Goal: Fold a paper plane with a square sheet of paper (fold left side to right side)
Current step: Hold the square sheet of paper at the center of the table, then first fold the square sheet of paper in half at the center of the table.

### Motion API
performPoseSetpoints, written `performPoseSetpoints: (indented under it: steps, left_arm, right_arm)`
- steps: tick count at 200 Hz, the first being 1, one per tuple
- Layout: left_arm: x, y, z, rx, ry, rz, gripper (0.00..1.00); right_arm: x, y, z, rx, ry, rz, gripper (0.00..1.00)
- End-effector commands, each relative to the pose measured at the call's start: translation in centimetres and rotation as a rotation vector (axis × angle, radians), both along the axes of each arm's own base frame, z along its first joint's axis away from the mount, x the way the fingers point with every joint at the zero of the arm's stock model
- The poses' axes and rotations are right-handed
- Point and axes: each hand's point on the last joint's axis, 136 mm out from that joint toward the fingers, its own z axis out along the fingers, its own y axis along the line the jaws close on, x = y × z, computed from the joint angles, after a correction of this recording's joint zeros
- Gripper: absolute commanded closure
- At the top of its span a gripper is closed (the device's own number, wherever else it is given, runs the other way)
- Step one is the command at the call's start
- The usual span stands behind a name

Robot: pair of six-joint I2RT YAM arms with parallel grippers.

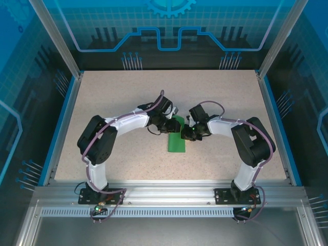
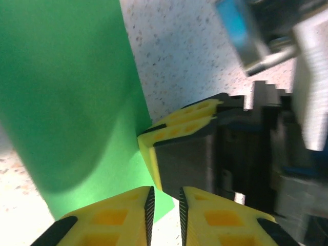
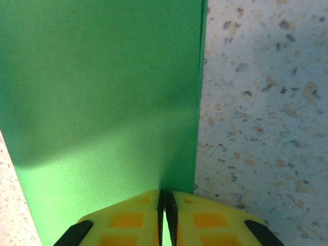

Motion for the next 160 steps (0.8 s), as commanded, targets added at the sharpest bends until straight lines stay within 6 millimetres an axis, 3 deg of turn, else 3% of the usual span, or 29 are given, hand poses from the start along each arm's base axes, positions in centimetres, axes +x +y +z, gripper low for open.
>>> performPoseSetpoints:
  steps: [1,58,160]
  left_arm:
    - [-0.4,-0.8,-1.1,-0.037,0.050,-0.025,0.79]
    - [-0.2,0.7,-5.1,0.029,0.095,0.008,0.82]
    - [-0.3,4.4,-8.0,0.066,0.138,0.065,0.84]
  right_arm:
    - [-3.9,-2.2,-4.1,-0.146,0.148,0.022,0.85]
    - [-4.2,-2.4,-4.3,-0.158,0.156,0.030,0.85]
    - [-4.9,-2.7,-5.1,-0.174,0.186,0.037,0.86]
